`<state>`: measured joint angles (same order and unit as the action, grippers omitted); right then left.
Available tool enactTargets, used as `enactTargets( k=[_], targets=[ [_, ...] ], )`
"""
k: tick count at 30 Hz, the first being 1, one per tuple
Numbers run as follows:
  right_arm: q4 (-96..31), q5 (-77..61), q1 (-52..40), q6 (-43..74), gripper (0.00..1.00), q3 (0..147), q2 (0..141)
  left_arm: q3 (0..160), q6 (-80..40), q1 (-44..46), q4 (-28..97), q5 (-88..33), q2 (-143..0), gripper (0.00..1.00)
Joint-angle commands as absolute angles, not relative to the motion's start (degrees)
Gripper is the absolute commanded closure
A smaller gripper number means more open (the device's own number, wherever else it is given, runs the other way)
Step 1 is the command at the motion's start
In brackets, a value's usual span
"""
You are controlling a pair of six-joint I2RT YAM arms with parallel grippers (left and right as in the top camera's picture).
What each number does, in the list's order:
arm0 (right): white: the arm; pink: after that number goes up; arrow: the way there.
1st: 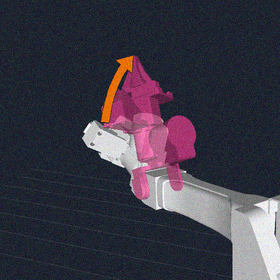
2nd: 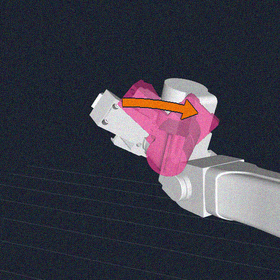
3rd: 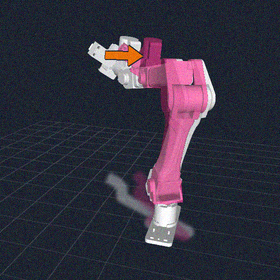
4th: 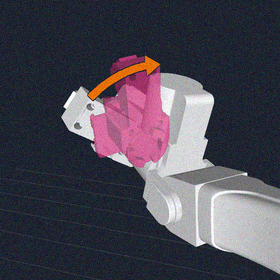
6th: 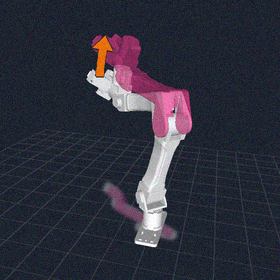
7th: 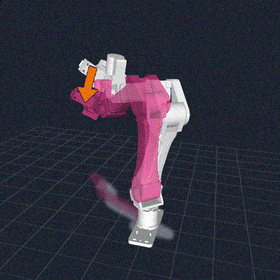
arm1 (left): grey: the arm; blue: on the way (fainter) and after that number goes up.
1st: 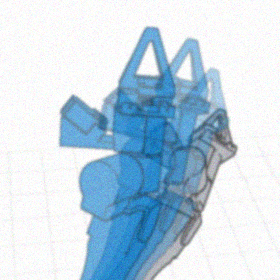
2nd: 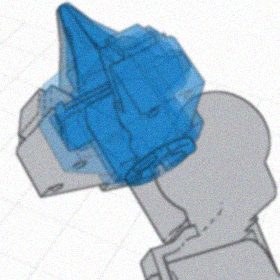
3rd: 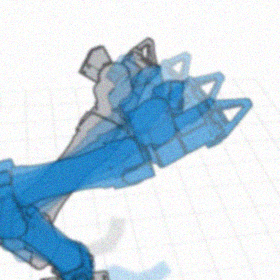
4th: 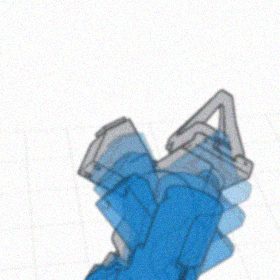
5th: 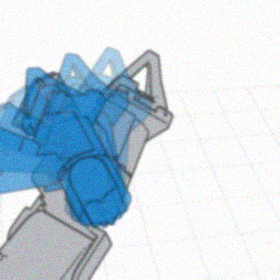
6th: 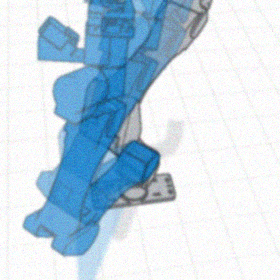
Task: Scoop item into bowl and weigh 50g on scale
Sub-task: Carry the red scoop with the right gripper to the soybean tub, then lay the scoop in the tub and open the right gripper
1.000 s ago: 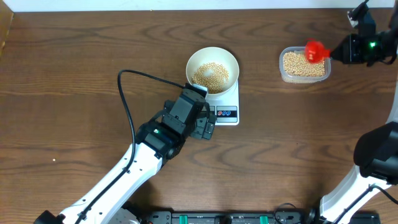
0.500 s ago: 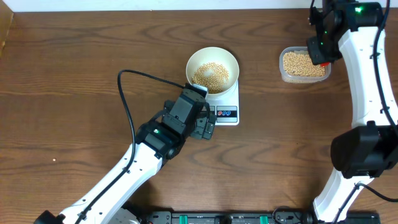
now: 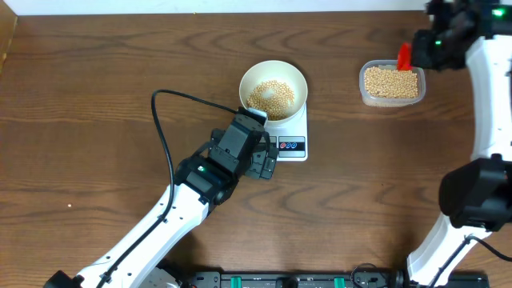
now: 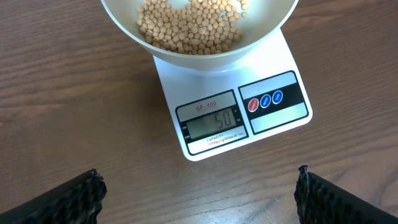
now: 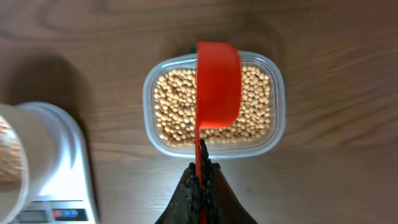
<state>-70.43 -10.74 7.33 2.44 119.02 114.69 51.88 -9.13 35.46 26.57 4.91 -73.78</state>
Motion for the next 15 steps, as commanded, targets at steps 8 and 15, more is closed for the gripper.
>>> enactTargets(
  k=[8,15],
  targets=[
    [-59.1,-35.7,16.4,4.7,0.99,104.7,112.9,51.7,-8.8,35.4,26.6,5.8,-73.4,0.01],
    [-54.5,-36.8,19.9,4.7,0.99,97.4,112.9,51.7,-8.8,35.4,26.6,5.8,-73.4,0.01]
  ],
)
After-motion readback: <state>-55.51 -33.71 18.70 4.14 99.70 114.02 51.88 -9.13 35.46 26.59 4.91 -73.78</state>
